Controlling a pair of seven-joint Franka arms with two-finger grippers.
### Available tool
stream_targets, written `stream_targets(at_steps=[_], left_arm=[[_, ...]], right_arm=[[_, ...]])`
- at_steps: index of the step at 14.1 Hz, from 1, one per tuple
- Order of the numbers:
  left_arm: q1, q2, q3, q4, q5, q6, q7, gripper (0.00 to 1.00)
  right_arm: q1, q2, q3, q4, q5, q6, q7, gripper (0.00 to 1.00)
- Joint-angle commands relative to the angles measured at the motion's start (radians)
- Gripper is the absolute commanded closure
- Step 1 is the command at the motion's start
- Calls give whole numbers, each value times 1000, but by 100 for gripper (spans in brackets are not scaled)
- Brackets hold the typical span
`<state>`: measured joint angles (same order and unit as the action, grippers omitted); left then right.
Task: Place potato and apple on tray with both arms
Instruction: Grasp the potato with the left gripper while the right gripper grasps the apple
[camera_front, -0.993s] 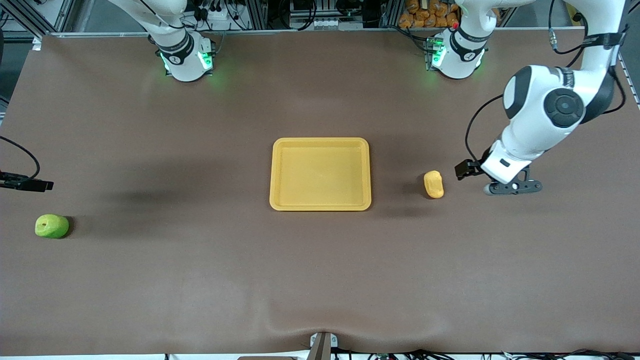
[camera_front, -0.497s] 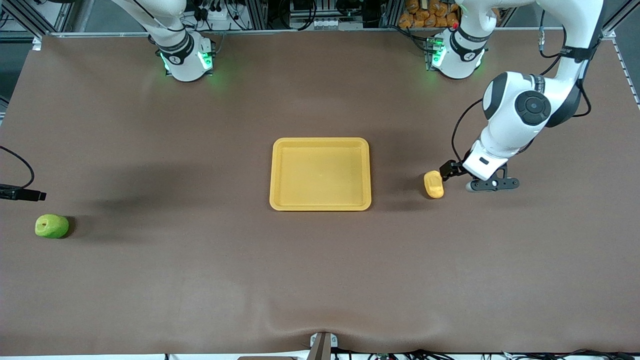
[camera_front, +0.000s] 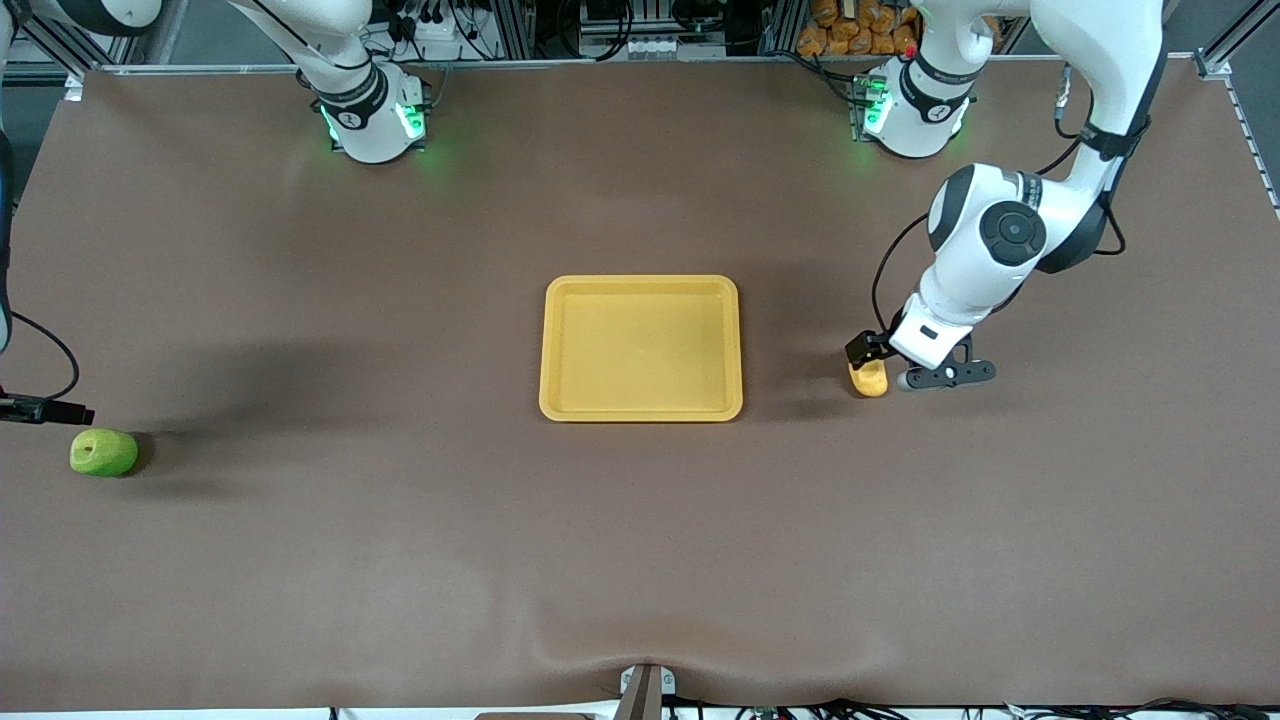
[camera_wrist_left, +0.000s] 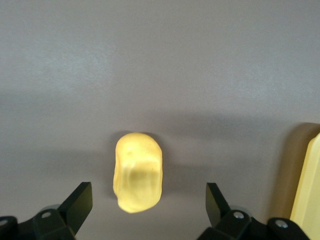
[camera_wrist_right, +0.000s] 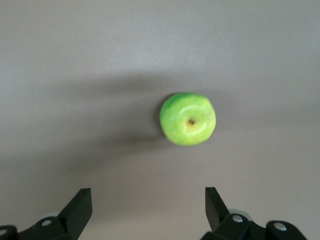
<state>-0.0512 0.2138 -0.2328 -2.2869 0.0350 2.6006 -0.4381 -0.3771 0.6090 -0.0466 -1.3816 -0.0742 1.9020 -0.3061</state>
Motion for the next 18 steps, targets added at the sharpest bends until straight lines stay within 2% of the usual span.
stream_targets(at_steps=[1, 4, 6, 13, 16, 18], left_arm=[[4, 33, 3, -28, 17, 79, -22, 0], [11, 76, 4, -62, 17, 177, -22, 0], [11, 91, 7, -60, 19, 182, -21, 0], [11, 118, 9, -60, 26, 184, -21, 1], [11, 133, 10, -57, 26, 184, -19, 26], [5, 133, 10, -54, 26, 182, -16, 47]], right_arm=[[-43, 47, 19, 18, -19, 63, -47, 0], [-49, 87, 19, 18, -19, 140, -82, 0], [-58, 112, 19, 18, -18, 205, -91, 0], [-77, 181, 22, 27, -12, 287, -93, 0], [-91, 190, 22, 27, 23, 296, -90, 0], [-94, 202, 22, 27, 69, 298, -91, 0]])
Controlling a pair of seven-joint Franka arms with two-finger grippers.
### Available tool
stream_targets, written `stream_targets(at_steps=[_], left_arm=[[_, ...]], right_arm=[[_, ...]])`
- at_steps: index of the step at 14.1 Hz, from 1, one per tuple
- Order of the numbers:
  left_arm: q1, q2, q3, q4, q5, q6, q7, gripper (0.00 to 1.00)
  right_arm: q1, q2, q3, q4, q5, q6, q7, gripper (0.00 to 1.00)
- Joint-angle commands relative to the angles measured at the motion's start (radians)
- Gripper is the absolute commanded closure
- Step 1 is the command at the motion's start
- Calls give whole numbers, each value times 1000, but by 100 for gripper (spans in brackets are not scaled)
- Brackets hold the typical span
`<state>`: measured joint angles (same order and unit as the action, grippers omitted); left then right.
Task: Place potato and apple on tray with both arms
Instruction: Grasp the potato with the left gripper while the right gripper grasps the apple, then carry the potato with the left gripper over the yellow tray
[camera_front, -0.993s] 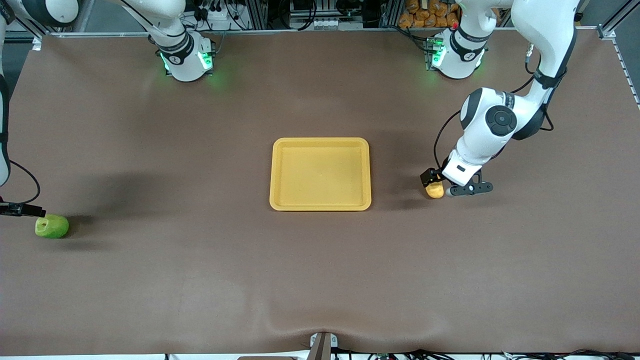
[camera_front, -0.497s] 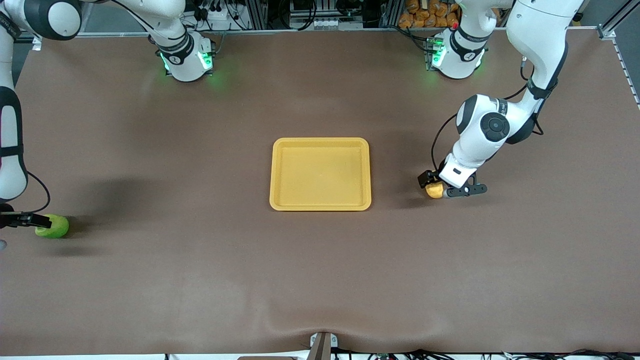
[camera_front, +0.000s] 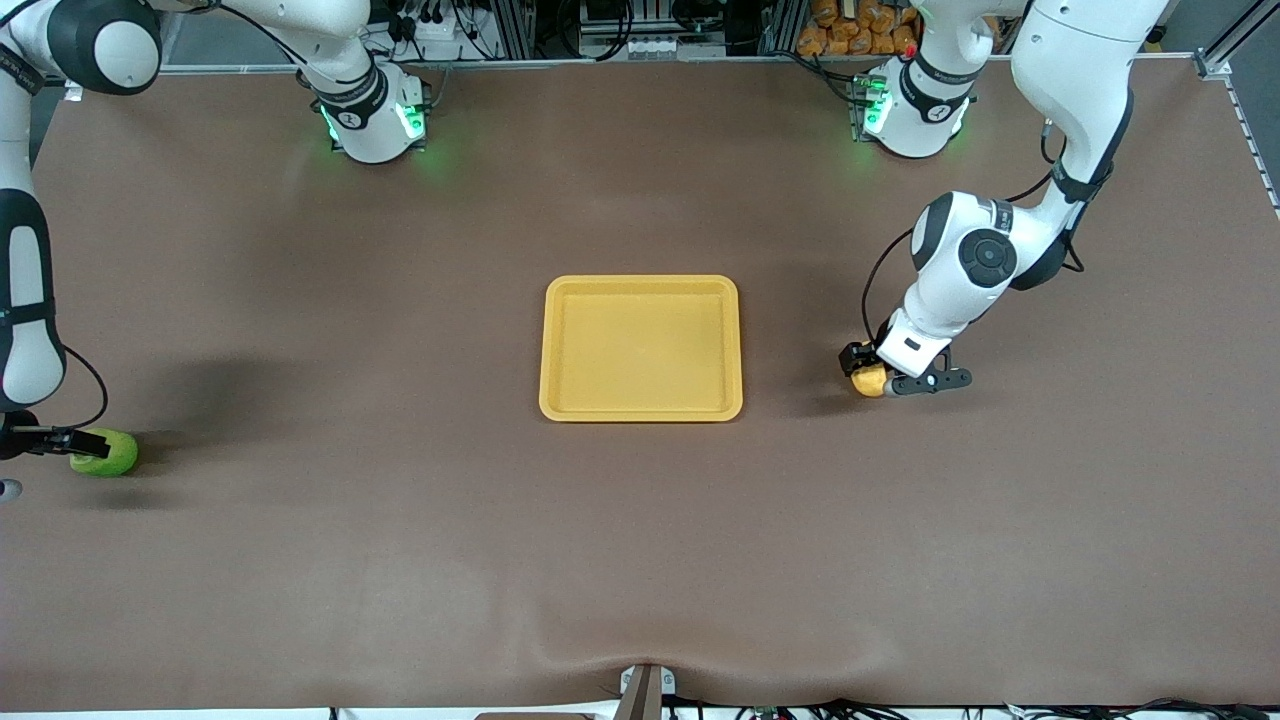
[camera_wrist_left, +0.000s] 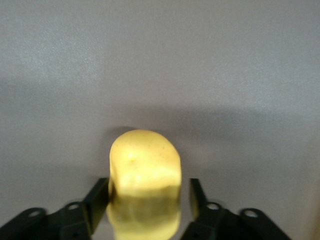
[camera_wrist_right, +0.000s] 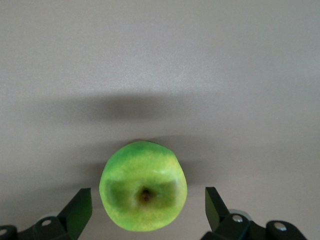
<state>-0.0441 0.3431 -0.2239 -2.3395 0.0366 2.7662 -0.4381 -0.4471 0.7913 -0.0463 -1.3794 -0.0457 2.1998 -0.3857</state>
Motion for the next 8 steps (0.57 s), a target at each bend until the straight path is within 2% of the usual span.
stream_targets(at_steps=[1, 4, 6, 8], left_arm=[[-2, 4, 1, 3, 25, 10, -16, 54], [-10, 10, 0, 40, 42, -34, -11, 74], [-10, 10, -6, 119, 138, -174, -14, 98], [-13, 4, -15, 214, 157, -339, -11, 100]], right_arm=[[-25, 25, 22, 25, 55, 0, -10, 0], [-27, 35, 22, 25, 63, 9, -13, 0], [-33, 49, 22, 22, 64, 41, -13, 0], [-42, 65, 22, 22, 66, 69, -30, 0]])
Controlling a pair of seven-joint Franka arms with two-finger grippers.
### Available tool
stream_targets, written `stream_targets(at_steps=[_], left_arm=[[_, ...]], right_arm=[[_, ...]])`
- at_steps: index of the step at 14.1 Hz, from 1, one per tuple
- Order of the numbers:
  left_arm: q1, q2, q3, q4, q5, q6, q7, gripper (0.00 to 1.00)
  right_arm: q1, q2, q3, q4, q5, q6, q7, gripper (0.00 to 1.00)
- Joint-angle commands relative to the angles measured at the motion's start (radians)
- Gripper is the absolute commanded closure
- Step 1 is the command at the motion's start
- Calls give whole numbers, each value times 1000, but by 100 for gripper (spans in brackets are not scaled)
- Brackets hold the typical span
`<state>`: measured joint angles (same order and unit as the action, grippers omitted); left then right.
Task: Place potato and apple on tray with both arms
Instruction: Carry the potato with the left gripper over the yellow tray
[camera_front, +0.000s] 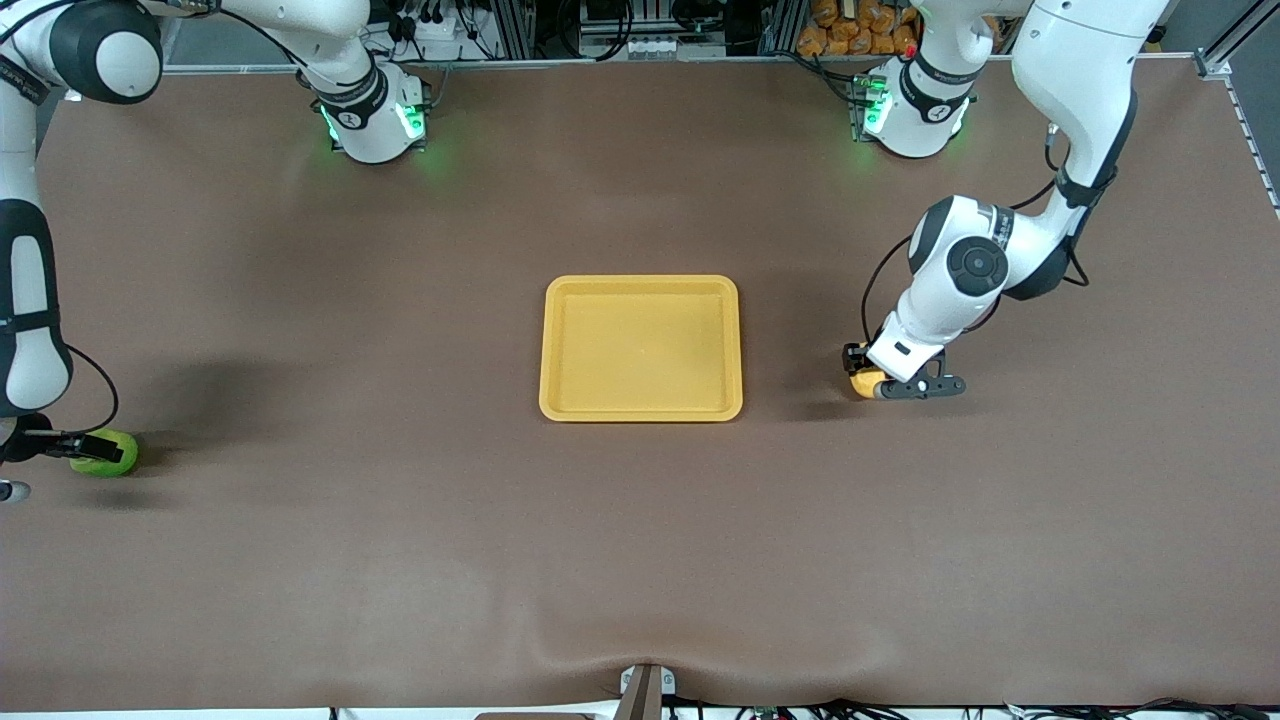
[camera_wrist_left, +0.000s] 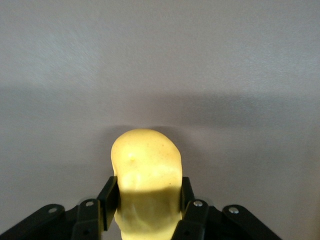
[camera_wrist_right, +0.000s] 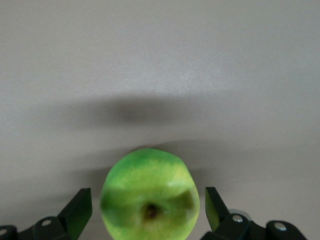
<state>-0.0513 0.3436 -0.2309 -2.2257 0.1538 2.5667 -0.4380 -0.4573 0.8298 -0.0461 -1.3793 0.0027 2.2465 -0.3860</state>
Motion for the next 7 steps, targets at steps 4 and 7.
stream_targets(at_steps=[4, 7], left_arm=[[-94, 11, -33, 245, 36, -273, -22, 100], [-146, 54, -34, 345, 33, -330, -25, 100]], right_arm=[[-32, 28, 22, 20, 22, 28, -30, 2], [-28, 26, 22, 20, 20, 25, -33, 75]])
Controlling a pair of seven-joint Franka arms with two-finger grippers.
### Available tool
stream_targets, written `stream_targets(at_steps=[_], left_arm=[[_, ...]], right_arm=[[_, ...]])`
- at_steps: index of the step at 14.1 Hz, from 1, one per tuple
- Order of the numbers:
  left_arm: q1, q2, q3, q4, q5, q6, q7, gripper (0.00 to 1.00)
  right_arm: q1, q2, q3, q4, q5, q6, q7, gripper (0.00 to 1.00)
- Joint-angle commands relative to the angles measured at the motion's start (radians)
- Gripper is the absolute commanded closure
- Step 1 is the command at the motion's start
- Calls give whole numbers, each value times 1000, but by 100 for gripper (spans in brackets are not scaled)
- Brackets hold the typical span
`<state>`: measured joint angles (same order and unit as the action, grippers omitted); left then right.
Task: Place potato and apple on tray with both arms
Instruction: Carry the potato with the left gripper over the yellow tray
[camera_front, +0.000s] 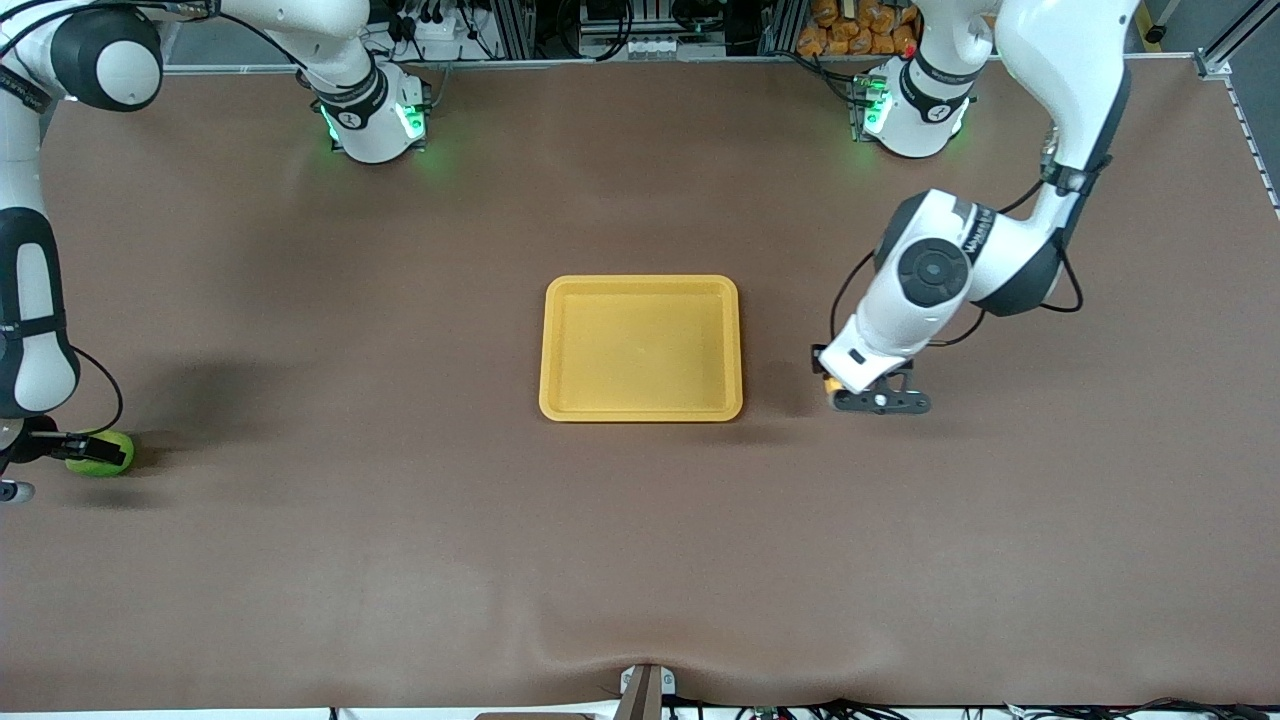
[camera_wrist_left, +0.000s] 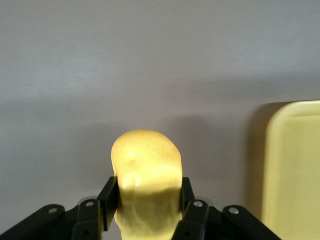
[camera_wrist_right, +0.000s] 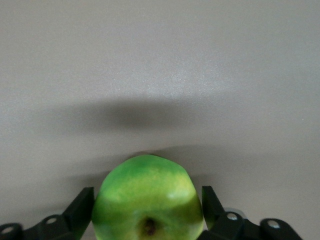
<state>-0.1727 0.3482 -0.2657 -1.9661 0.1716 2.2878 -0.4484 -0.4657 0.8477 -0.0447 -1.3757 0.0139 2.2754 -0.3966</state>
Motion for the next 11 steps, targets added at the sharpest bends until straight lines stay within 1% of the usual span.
stream_targets(at_steps=[1, 2, 4, 8, 11], left_arm=[[-40, 63, 0, 117, 8, -74, -15, 100], [-50, 75, 0, 142, 6, -86, -19, 100], [-103, 84, 0, 165, -1, -91, -82, 100], [-198, 141, 0, 237, -1, -91, -220, 100], [-269, 195, 2, 282, 5, -90, -320, 100]], right_arm=[[-16, 5, 22, 18, 9, -11, -21, 94], [-16, 2, 23, 18, 9, -13, -22, 100], [-11, -2, 26, 23, 8, -61, -22, 100], [9, -3, 28, 122, 0, -255, -21, 100], [21, -19, 29, 153, -2, -374, -21, 100]])
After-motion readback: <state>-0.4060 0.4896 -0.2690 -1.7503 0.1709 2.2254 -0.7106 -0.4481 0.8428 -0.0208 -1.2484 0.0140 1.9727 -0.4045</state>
